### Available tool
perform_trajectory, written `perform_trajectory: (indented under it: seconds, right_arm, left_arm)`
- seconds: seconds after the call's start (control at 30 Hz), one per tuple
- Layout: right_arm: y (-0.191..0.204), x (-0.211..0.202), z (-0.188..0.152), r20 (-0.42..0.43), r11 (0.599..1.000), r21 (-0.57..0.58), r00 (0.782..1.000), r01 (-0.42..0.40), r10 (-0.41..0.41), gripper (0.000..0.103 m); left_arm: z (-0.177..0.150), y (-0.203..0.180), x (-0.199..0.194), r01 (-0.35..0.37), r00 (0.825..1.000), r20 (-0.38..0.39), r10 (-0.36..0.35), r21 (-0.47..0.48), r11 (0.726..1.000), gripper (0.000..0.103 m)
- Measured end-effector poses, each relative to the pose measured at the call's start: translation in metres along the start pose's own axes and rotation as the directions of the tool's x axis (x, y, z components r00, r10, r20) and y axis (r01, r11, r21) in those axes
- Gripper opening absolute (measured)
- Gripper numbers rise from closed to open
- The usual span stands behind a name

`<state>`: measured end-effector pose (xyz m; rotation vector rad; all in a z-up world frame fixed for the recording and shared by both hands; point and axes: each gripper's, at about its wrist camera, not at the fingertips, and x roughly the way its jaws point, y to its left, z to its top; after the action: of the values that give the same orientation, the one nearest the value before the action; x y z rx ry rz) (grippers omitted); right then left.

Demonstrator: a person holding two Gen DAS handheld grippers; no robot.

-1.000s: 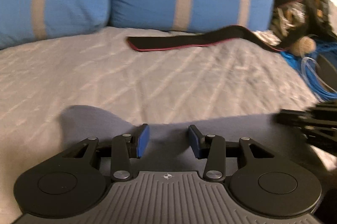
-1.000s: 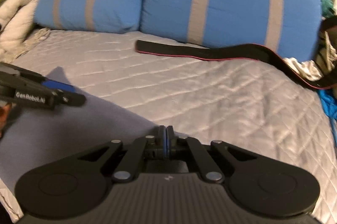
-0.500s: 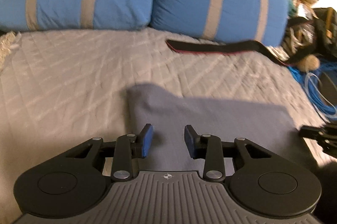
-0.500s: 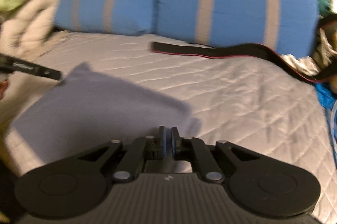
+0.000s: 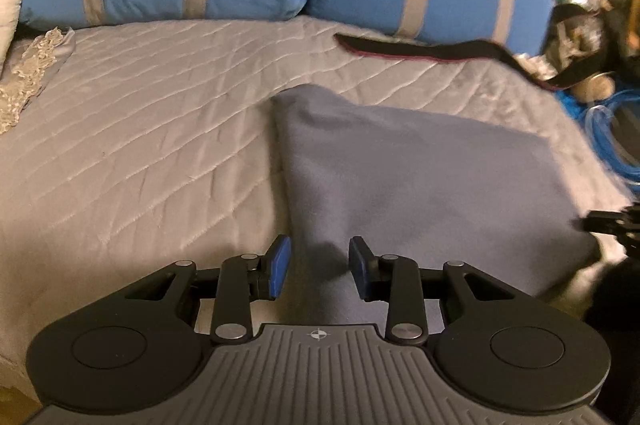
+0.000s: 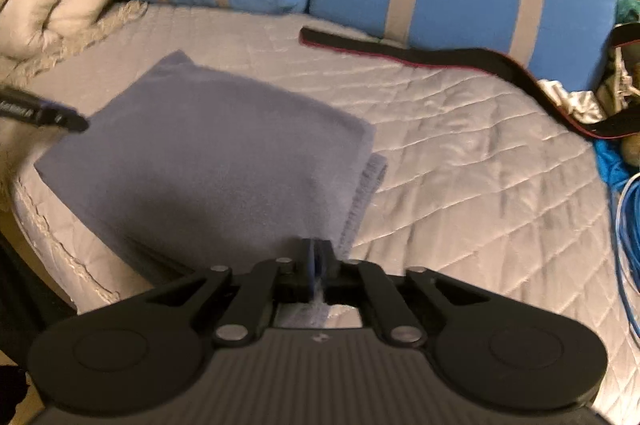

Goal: Fold clothes

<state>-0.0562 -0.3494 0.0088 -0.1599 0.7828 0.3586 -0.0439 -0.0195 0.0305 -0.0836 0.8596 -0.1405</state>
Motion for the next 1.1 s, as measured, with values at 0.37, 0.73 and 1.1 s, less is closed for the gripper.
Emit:
perform_trajectory:
  seconds: [0.37,0.73,1.1]
  right_arm:
    - [0.004,0.002,-0.016,-0.1,0.995,0.013,0.99,-0.102,0.103,0.017]
    - [-0.019,-0.024,-0.02,-0.077,0.988,0.131,0.993,-0.082,0.092,0.082]
    - [-0.066,0.019,0.011,-0.041,0.865,0.459,0.969,-0.2,0.246,0.088]
  left_arm:
    - [-0.024,-0.017,0.01,0.001,0.996,-0.091,0.01,0.127,0.992,0.032]
    - [-0.008,0.004,0.002,0.048,0.992,-0.122,-0.044,0.025,0.999,0.054]
    - [0.028,0.071,0.037,0.225,0.957,-0.119,-0.265,-0.273,0.935,0.07]
